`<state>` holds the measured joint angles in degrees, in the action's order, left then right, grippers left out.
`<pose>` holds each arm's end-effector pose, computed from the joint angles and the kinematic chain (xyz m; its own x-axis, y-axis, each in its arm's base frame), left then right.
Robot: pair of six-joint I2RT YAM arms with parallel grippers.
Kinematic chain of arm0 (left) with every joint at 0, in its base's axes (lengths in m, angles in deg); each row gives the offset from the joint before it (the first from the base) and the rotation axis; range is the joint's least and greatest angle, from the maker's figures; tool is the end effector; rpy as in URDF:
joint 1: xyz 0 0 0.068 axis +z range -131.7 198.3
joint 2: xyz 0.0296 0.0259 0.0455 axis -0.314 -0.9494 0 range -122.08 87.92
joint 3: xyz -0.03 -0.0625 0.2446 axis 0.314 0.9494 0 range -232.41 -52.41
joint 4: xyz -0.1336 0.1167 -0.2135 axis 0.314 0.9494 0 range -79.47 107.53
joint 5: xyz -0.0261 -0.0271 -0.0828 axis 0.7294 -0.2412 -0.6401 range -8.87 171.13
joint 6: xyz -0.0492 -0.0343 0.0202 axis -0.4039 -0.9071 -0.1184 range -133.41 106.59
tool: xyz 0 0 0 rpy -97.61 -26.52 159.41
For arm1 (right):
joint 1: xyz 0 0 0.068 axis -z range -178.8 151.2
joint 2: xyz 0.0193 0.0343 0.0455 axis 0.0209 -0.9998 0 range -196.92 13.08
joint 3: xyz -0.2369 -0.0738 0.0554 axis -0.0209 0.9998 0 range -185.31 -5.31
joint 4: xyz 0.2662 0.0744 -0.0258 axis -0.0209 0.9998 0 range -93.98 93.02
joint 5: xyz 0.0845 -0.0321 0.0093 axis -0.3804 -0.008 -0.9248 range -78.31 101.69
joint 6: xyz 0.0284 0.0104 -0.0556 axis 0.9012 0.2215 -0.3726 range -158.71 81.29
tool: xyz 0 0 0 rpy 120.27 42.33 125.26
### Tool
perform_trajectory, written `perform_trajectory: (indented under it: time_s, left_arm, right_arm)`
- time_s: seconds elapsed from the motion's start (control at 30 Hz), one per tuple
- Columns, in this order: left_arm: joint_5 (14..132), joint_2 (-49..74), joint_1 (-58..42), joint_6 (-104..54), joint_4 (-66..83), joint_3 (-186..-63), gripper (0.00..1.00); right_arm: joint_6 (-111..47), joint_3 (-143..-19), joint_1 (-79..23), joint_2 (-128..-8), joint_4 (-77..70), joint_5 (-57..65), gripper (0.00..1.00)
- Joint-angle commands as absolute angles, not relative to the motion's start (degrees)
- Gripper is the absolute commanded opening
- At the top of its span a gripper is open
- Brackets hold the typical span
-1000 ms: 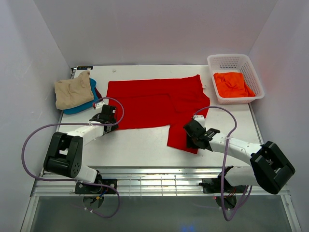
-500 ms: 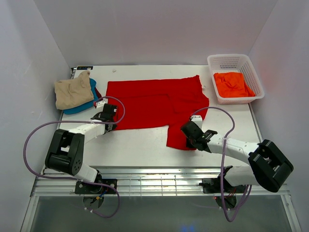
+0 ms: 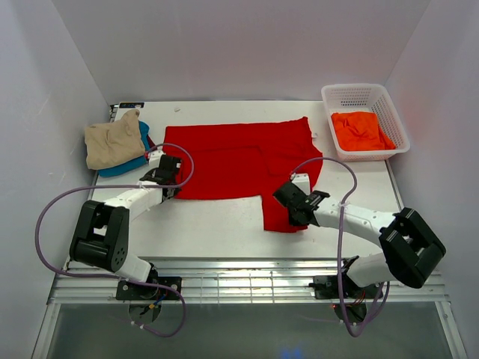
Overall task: Fold and stack the t-shirts
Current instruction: Grap the side of the flattened tshirt closest away from the robot with both arms
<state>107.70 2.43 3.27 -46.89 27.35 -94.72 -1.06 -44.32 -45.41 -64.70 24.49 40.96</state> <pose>0.2873 -0.0546 0.1201 -0.7065 -0.3211 -0.6307 -0.4480 0.8928 0.0474 0.1926 0.1691 0.1280 -0.8093 -0.0804 -0.5818 -0.0119 0.9926 -0.1206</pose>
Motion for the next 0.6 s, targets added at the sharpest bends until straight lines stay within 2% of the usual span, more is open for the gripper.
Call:
perform_trajectory:
  time_s: [0.0,0.3,0.57]
  left_arm:
    - [109.2,3.6,3.4,-45.8,27.7,-99.9,0.16]
    - [107.5,-4.4,6.6,-43.7,27.5,-109.4,0.16]
    - [103.7,-13.1,9.3,-41.6,26.6,-116.8,0.15]
  right_arm:
    - [-5.3,-51.6,-43.7,-66.4,29.8,46.3,0.08]
    - [-16.7,-70.8,-35.5,-77.3,29.6,48.3,0.08]
    - [-27.3,-87.2,-28.2,-90.5,28.0,43.2,0.08]
